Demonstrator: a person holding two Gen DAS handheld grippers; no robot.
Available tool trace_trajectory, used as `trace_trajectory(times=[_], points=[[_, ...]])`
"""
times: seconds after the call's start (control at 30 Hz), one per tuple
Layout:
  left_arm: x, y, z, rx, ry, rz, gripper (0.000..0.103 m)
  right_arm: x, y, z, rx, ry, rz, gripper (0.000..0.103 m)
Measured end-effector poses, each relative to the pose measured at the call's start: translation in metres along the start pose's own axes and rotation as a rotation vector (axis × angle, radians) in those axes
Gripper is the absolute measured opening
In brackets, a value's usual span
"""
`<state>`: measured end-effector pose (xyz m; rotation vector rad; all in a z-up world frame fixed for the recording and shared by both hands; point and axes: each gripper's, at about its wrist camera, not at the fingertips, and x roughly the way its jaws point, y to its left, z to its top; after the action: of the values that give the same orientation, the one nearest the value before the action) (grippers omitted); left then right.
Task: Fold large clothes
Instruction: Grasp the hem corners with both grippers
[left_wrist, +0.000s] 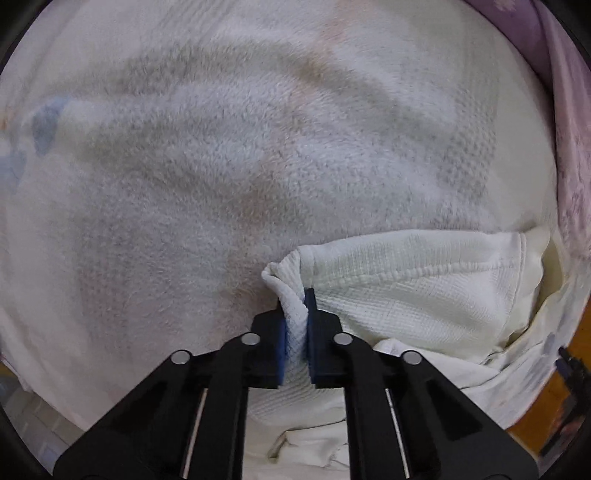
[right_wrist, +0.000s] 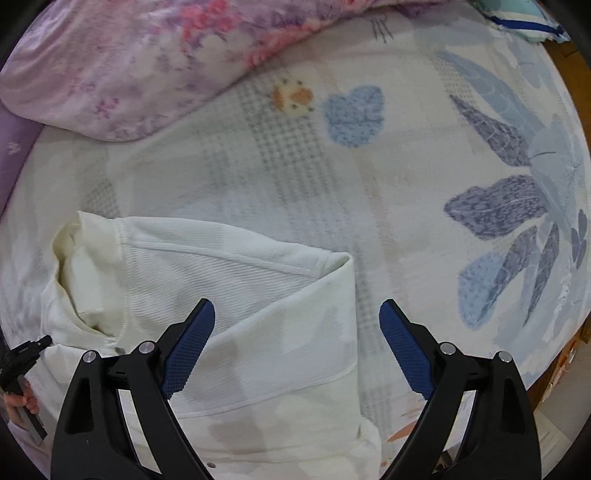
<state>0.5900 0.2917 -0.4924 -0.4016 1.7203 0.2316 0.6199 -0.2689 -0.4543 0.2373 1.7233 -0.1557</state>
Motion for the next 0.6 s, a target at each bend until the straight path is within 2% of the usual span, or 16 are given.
trace_trajectory(times=[0.07, 0.13, 0.2, 0.27, 0.37, 0.4, 0.47, 0.5, 0.53, 0.6], points=[[-0.006, 0.001, -0.004, 0.002, -0.015, 0.022, 0.006, 0.012, -0.004, 0.008, -0.020, 0.050, 0.007, 0.087], [-0.011, 0.004, -0.007, -0.013, -0.018, 0.008, 0.006, 0.025, -0.008, 0.017, -0.052, 0.089, -0.020, 0.087], [-0.016, 0.004, -0.010, -0.010, -0.025, 0.011, 0.006, 0.046, -0.011, 0.027, -0.094, 0.163, 0.003, 0.087], [-0.018, 0.003, -0.011, 0.000, -0.033, 0.023, 0.006, 0.063, -0.017, 0.035, -0.079, 0.190, -0.035, 0.087], [-0.019, 0.004, -0.014, -0.015, -0.044, 0.034, 0.006, 0.088, -0.026, 0.041, -0.053, 0.235, 0.010, 0.086], [-0.020, 0.001, -0.016, -0.026, -0.047, 0.036, 0.006, 0.090, -0.029, 0.041, -0.037, 0.230, 0.020, 0.081], [-0.023, 0.000, -0.018, -0.029, -0.049, 0.042, 0.006, 0.083, -0.030, 0.036, -0.035, 0.205, 0.058, 0.060], [-0.024, 0.003, -0.019, -0.026, -0.050, 0.044, 0.006, 0.077, -0.028, 0.034, -0.040, 0.201, 0.111, 0.024], [-0.026, 0.003, -0.020, -0.023, -0.051, 0.049, 0.006, 0.071, -0.027, 0.031, -0.045, 0.184, 0.113, 0.015], [-0.031, 0.003, -0.026, -0.027, -0.055, 0.053, 0.006, 0.060, -0.027, 0.026, -0.054, 0.149, 0.100, 0.014]])
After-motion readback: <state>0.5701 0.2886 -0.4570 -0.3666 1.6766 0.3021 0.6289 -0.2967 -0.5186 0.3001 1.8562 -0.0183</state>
